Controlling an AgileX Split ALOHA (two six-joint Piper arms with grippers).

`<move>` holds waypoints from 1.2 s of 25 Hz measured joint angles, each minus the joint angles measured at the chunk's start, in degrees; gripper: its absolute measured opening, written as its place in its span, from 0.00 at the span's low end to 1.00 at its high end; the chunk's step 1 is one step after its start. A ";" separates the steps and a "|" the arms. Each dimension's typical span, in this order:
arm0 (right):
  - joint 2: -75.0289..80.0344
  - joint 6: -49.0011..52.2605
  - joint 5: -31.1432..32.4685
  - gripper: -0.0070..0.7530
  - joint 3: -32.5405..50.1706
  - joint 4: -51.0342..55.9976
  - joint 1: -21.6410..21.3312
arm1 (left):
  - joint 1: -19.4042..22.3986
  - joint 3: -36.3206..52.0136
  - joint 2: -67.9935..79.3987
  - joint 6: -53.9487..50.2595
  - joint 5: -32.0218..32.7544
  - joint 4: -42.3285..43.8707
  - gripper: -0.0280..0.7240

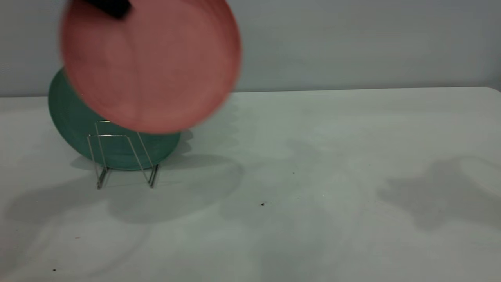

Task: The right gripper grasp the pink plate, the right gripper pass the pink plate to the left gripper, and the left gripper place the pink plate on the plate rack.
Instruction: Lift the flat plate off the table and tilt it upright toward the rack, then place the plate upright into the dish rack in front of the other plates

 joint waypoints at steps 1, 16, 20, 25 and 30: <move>-2.24 1.84 0.37 0.46 0.06 -2.72 0.52 | 0.81 0.00 -1.65 3.39 0.54 0.57 0.17; -38.98 19.77 2.36 0.26 17.86 -20.11 2.71 | 5.54 0.00 -6.10 54.75 0.92 0.93 0.17; -49.79 23.24 0.44 0.26 27.24 -23.31 2.71 | 5.54 0.00 -4.52 59.22 0.67 0.98 0.17; -62.45 28.05 -0.88 0.26 33.74 -31.71 2.71 | 5.54 0.00 -2.18 57.62 0.67 4.89 0.17; -72.52 35.08 -0.98 0.27 35.54 -43.06 2.71 | 5.54 0.17 -0.96 51.88 -1.30 6.65 0.17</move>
